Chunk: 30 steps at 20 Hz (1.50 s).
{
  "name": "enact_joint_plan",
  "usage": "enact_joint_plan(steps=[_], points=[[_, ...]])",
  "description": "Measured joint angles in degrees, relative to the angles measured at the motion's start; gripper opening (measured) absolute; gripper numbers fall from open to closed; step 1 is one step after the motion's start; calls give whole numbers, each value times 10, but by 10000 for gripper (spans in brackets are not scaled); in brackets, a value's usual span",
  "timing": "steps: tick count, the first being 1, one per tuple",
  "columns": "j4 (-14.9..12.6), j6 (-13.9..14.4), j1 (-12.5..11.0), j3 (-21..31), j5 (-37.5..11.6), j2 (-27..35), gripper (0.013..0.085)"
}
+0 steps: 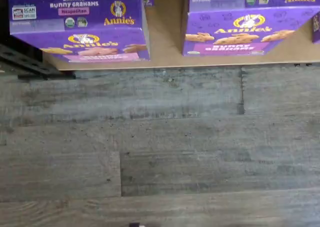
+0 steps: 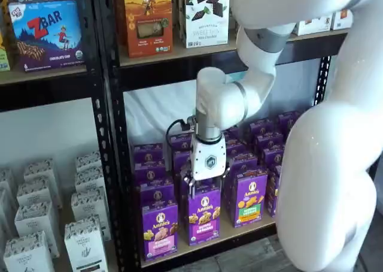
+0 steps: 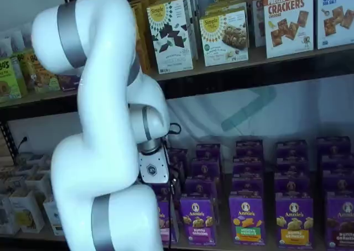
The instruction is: Pick up the purple box with a pink patch in the middle, on the bottom shelf, the first box from the left
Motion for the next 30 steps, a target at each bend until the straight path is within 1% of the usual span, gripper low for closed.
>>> enact_joint_plan(steps=[4,6,10,13,17,22,24,26,30], points=[[-3,11,8,-23,-11,36,850],[-9,20,12,-34,-16,52,850],[-7,26,21,-55,-32,80,850],[3,24,27,-75,-35,101,850],[-1,33,32,-107,-27,135,850],[12,19,31,-145,-32,179,850],[28,2,29,-159,-42,195,850],[38,-9,27,-177,-43,211,850],[49,-23,23,-209,-37,238,850]])
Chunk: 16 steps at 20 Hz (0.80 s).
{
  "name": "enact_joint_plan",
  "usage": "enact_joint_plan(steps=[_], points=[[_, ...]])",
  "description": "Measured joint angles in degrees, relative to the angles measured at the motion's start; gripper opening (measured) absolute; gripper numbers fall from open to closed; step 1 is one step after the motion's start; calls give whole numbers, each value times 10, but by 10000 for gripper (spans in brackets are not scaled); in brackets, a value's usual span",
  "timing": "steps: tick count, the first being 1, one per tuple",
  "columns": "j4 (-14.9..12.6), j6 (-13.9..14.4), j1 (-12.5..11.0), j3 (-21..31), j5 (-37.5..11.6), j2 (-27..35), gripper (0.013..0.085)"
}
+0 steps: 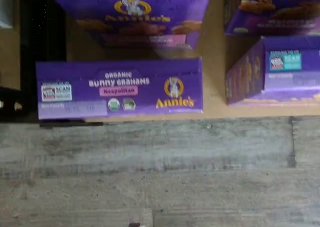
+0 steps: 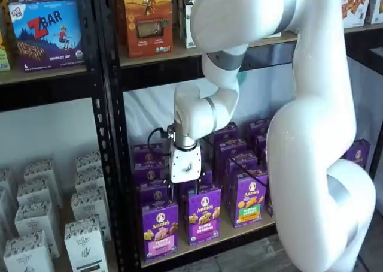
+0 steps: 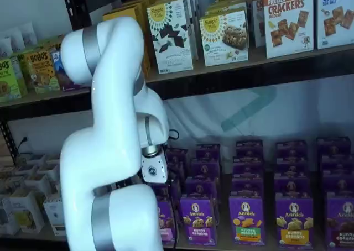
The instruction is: Pick up the purple box with a pink patch in the middle, on the bottom shelf, the first box from the left
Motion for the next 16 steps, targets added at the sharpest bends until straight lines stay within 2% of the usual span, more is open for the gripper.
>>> enact_joint_plan(steps=[11,16], points=[[8,-14,-7,-71,8,64,850],[-7,-3,-9,-105,4,96,850]])
